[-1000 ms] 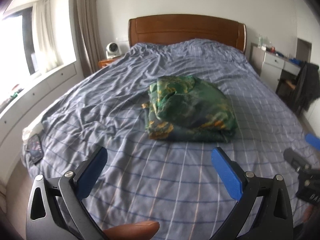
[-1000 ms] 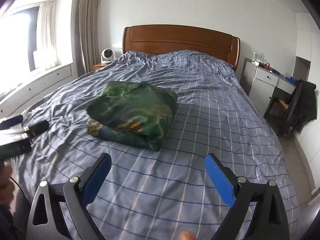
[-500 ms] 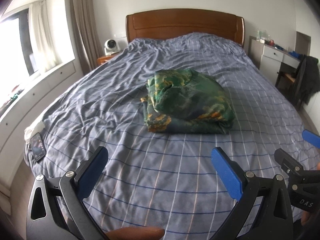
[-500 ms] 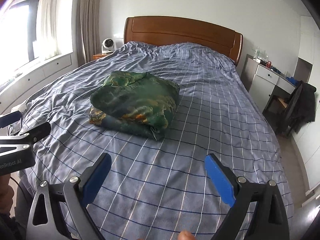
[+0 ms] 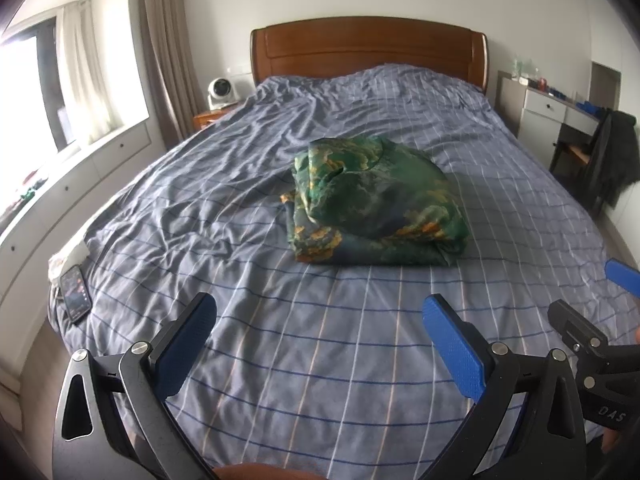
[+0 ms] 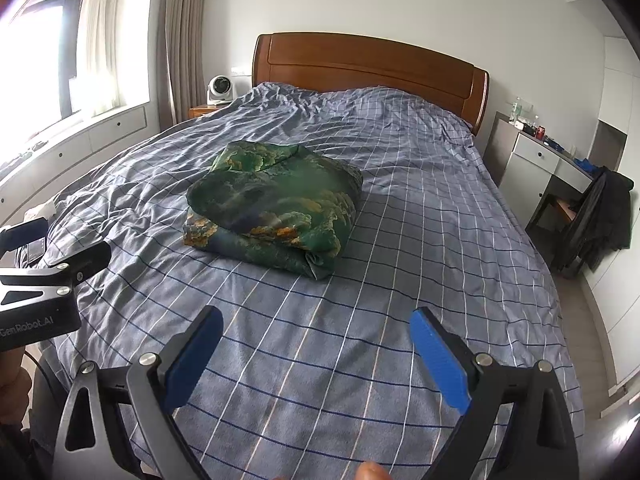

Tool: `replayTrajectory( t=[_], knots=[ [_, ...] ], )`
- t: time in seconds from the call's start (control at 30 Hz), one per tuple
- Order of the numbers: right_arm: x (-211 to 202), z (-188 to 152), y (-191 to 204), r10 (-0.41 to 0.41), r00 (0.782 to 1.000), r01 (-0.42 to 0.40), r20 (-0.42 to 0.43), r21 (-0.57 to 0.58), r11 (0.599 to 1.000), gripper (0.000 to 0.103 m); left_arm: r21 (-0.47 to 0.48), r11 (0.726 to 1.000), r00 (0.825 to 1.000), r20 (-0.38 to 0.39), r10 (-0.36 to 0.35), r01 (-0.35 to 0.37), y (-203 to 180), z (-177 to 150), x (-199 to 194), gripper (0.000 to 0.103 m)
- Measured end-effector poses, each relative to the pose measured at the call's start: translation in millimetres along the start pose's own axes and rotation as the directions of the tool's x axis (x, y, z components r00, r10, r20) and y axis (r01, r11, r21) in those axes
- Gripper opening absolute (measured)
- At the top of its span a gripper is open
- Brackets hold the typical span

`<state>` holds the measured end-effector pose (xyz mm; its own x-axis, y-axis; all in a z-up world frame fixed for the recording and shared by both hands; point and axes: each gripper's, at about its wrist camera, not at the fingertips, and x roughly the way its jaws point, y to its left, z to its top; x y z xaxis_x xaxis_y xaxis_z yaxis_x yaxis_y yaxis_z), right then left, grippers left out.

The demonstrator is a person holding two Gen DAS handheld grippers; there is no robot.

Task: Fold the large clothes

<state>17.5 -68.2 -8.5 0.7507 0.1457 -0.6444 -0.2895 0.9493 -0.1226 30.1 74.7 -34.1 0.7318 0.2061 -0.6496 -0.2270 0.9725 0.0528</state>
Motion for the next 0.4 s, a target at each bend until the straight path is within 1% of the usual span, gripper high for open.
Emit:
replayTrajectory(
  t=[0.1,0.23,0.4],
  knots=[
    [0.0,-0.7,-0.6,-0.001,1.000,0.001,-0.003,0.003,1.000,0.096,0.008,1.000,1.000,-0.004,0.003,-0.003,0.2,-0.8,0.7,0.103],
    [-0.3,-2.3,-3.5,-0.005,1.000,0.005,-0.004,0.014,1.000,0.096,0.004,1.000,1.000,-0.001,-0.020,0.020,2.4,-0.5,-1.5,0.103],
    [-0.3,-1.7,-6.1,-0.002,1.000,0.002,-0.006,0.024,1.000,0.096,-0.004,1.000,1.000,0.011,-0.001,0.001,3.4,0.5,-3.0,0.103]
  ],
)
